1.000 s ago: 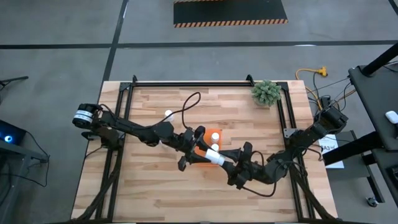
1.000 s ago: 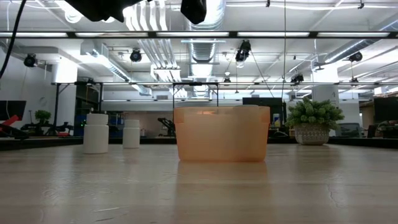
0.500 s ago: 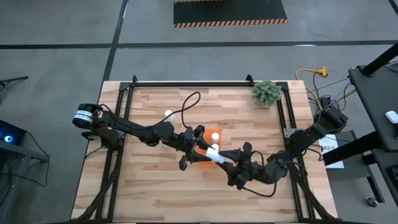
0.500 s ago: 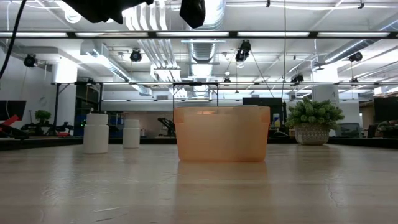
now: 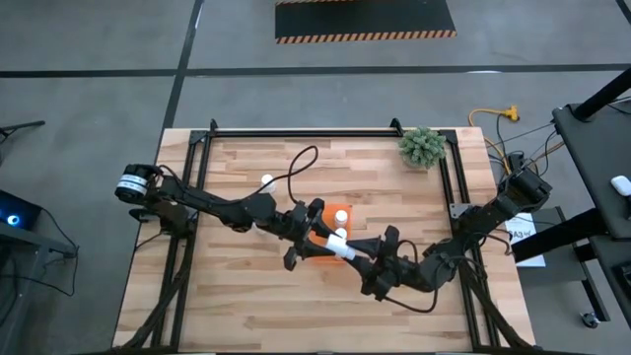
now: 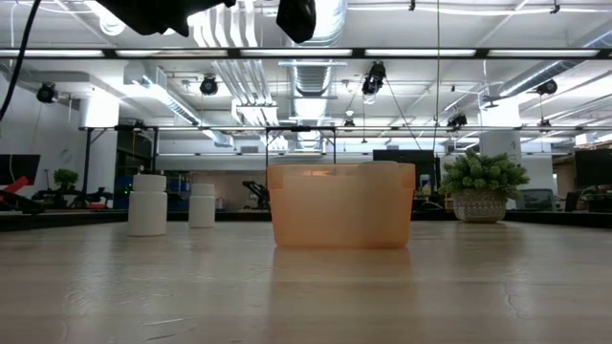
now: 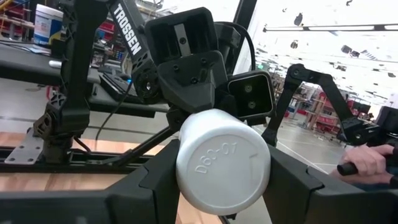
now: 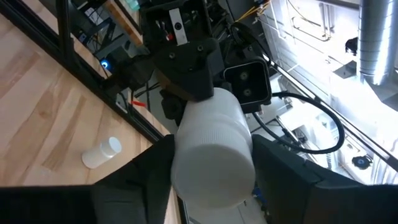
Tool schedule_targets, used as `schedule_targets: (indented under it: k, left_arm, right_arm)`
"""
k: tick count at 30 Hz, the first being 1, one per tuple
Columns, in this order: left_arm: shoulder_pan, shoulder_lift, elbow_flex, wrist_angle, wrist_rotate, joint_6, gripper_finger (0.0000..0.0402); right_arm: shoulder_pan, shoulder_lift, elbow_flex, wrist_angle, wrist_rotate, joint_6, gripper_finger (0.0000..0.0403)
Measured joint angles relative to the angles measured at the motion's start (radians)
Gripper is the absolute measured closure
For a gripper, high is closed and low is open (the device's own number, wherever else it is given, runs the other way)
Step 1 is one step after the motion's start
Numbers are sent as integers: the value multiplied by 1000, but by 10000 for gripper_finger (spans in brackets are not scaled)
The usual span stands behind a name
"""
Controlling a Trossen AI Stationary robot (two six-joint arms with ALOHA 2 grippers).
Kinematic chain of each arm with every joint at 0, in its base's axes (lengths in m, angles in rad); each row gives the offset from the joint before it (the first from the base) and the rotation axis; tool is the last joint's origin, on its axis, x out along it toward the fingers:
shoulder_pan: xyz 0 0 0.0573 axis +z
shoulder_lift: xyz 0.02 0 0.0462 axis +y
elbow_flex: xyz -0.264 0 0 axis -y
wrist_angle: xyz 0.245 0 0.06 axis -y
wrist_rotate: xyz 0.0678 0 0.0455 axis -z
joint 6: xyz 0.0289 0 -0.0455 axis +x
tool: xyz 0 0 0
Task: Pick and place pill bottles into a basket
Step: Put the white pill bottle into the orange bin
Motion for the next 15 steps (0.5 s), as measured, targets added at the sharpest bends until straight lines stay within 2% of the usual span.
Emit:
schedule_targets:
  k: [3, 10, 15]
  left_arm:
    - [0, 0, -1, 3, -1, 1, 236]
    - [0, 0, -1, 3, 0, 1, 236]
    - [0, 2, -1, 0, 0, 2, 212]
  right_arm:
    - [0, 0, 0, 1, 1, 0, 247]
    - [0, 0, 0, 2, 3, -1, 248]
    - [0, 0, 0, 0, 1, -2, 248]
